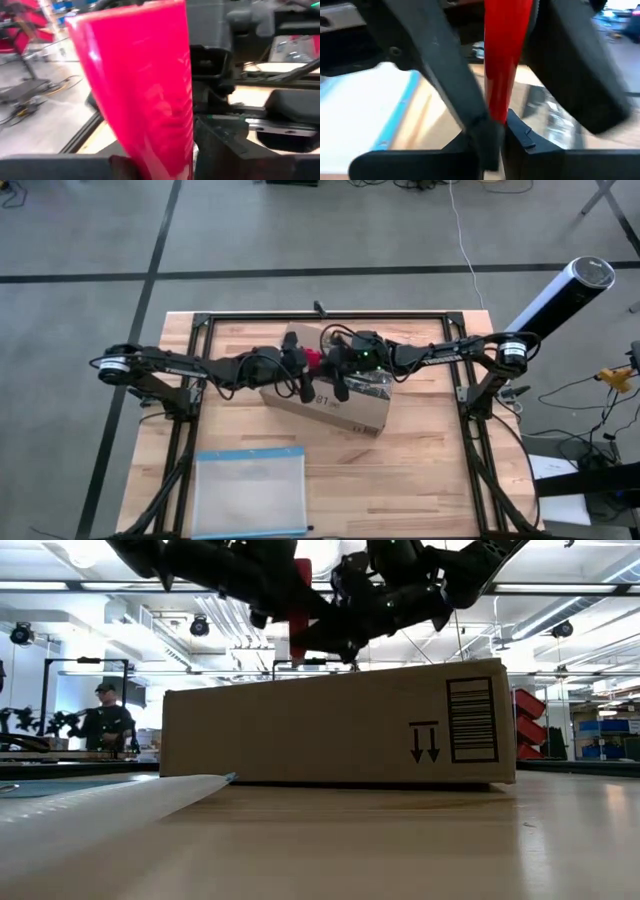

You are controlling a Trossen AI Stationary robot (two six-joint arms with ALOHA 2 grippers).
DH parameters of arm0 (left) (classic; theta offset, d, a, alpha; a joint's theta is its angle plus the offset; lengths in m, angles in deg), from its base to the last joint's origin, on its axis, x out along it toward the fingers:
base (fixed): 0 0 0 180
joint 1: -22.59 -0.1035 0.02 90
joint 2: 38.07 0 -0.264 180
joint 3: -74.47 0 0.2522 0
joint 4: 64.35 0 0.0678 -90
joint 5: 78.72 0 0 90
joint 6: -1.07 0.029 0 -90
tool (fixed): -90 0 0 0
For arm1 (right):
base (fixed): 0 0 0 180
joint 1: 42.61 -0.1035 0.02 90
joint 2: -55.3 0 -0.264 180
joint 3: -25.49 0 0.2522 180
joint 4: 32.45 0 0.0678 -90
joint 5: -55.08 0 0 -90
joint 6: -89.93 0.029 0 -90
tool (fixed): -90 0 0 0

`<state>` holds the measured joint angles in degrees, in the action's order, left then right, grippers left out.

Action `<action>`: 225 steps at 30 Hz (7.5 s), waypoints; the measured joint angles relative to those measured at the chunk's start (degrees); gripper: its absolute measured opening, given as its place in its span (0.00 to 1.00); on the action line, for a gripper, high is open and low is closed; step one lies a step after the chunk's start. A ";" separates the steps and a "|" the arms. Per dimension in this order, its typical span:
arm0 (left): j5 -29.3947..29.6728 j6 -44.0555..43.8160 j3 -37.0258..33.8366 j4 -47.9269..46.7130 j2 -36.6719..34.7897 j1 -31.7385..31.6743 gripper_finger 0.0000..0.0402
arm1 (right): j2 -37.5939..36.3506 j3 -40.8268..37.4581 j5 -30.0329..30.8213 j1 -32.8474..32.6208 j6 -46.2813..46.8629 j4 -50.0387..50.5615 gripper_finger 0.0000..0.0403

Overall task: Unpack boxes
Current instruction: Break down the box using the red cutter

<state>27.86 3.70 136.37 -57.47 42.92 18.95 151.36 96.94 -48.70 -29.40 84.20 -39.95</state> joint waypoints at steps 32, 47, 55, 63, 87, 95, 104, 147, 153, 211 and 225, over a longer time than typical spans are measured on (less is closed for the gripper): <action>20.41 -9.48 0.00 6.20 3.73 0.13 0.28 | -0.03 0.00 20.82 -2.78 -1.69 -0.66 0.02; 18.68 -7.65 -0.02 3.91 3.73 0.24 0.24 | -0.16 0.11 15.32 -3.02 -4.40 3.12 0.02; 17.30 -7.82 -0.02 1.72 3.73 0.38 0.23 | -0.16 0.13 14.70 -3.13 -5.81 4.63 0.07; 19.61 -6.15 -0.09 -0.18 3.68 0.22 0.10 | -0.14 0.00 9.54 -3.53 -5.93 5.26 0.10; 19.11 -9.47 -0.09 6.48 1.38 1.36 0.07 | -0.14 0.00 18.09 -3.18 -4.20 0.99 0.20; 23.48 -10.31 -0.09 7.88 1.46 1.40 0.07 | -0.06 0.00 23.10 -3.32 -5.33 -2.18 0.36; 24.08 -10.66 -0.07 10.39 1.52 1.46 0.07 | -0.06 0.00 27.26 -3.29 -4.36 -7.04 0.45; 20.46 -5.99 -0.35 3.94 1.45 1.49 0.49 | -1.50 0.00 25.78 -4.21 -4.40 4.59 0.02; 20.09 -6.13 -0.33 1.43 1.10 1.51 0.50 | -4.03 0.02 26.24 -4.50 -4.47 11.43 0.02; 15.30 -10.71 -0.83 -19.48 -3.39 1.73 0.36 | -15.31 -0.04 52.36 -16.72 17.83 79.38 0.45; 14.93 -10.71 -1.05 -19.97 -3.37 1.73 0.40 | -23.39 -0.04 35.58 -16.72 16.86 71.73 0.54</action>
<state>42.79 -7.00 135.32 -77.44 39.55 20.68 127.98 96.90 -13.12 -46.12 101.07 31.78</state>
